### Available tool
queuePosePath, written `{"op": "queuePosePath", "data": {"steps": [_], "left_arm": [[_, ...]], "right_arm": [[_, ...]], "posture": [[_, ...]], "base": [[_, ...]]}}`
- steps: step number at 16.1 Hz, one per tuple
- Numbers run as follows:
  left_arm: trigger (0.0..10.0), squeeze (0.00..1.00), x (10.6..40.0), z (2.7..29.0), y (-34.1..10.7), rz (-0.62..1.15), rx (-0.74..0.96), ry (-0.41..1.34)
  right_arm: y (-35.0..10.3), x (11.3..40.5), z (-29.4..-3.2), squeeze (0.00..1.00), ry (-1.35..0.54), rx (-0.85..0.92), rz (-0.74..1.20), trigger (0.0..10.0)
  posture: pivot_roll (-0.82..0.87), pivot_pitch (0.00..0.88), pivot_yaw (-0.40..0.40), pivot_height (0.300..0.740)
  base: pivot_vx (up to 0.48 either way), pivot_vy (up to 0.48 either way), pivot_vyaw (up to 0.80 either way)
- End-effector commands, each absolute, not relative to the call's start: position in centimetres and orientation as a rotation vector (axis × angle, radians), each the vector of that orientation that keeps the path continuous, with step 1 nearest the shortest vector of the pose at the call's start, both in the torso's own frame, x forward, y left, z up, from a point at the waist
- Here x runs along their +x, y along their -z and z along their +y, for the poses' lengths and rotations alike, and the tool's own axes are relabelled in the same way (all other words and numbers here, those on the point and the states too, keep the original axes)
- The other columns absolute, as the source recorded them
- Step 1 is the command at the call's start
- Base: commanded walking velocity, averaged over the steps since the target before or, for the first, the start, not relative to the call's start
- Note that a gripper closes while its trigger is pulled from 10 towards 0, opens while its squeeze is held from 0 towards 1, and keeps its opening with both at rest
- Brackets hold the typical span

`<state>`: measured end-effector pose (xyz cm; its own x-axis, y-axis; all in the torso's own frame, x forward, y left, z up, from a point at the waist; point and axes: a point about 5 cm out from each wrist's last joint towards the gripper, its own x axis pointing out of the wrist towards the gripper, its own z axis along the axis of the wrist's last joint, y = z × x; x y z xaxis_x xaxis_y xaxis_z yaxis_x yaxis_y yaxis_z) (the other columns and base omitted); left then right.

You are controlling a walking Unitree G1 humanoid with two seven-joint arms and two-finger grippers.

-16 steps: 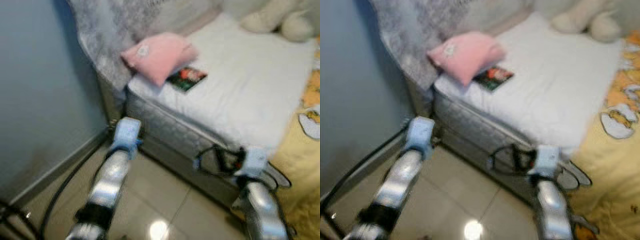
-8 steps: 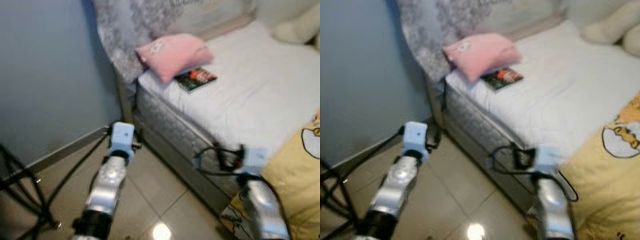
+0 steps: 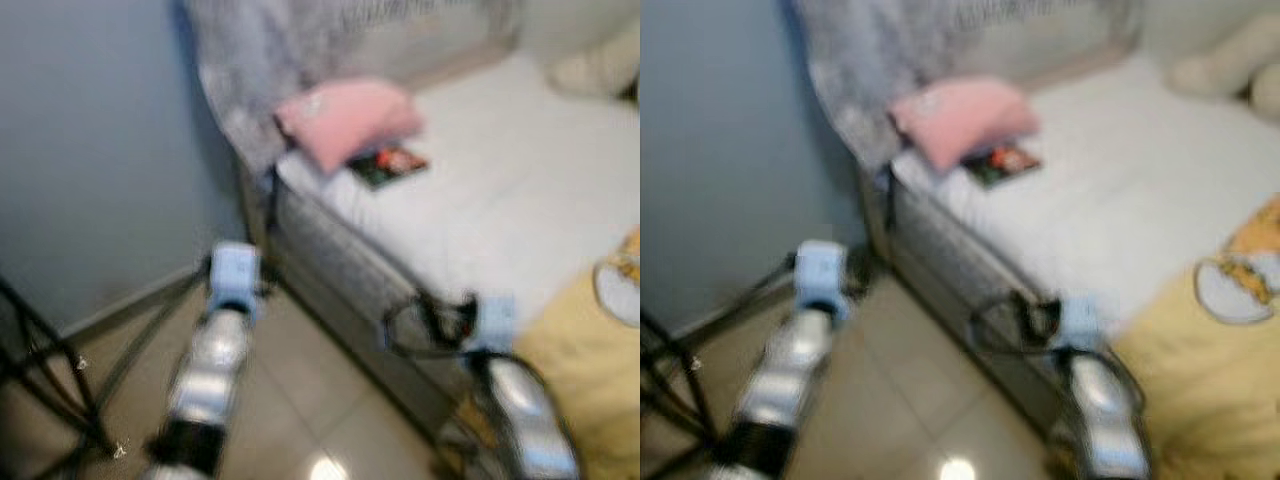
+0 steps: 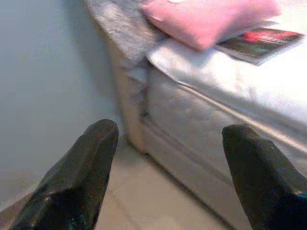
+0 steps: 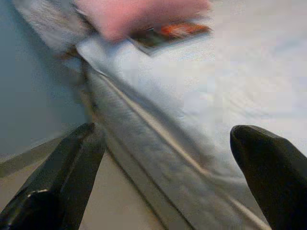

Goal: Clean up the room

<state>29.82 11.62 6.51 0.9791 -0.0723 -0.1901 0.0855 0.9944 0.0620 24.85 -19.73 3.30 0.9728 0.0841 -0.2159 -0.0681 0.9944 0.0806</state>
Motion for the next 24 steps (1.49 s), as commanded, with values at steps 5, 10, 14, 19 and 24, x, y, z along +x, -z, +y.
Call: {"op": "queuePosePath", "data": {"steps": [5, 10, 14, 19, 24], "left_arm": [[10.0, 0.0, 30.5, 12.9, -6.5, 0.203, 0.097, 0.049], [10.0, 0.0, 30.7, 12.7, -6.9, 0.174, 0.123, 0.055], [10.0, 0.0, 29.9, 12.5, -7.5, 0.145, 0.169, 0.034], [10.0, 0.0, 30.6, 13.2, -8.0, 0.134, 0.2, 0.035], [10.0, 0.0, 30.7, 13.3, -7.7, 0.152, 0.198, 0.044]], "right_arm": [[-4.0, 25.8, -18.8, 0.0, -0.104, 0.087, 0.192, 10.0], [-4.0, 26.0, -18.9, 0.0, -0.114, 0.085, 0.195, 10.0], [-3.7, 25.8, -18.5, 0.0, -0.13, 0.107, 0.203, 10.0], [-3.3, 25.7, -18.2, 0.0, -0.108, 0.125, 0.205, 10.0], [-3.0, 25.9, -19.0, 0.0, -0.07, 0.131, 0.219, 10.0]], "posture": [[0.02, 0.0, 0.001, 0.74], [0.03, 0.0, -0.003, 0.74], [0.03, 0.0, 0.019, 0.74], [0.04, 0.0, 0.028, 0.74], [0.05, 0.0, 0.015, 0.74]], "base": [[0.48, 0.0, 0.47], [0.48, 0.0, 0.45], [0.48, 0.0, 0.45], [0.48, 0.0, 0.45], [0.48, 0.0, 0.36]]}}
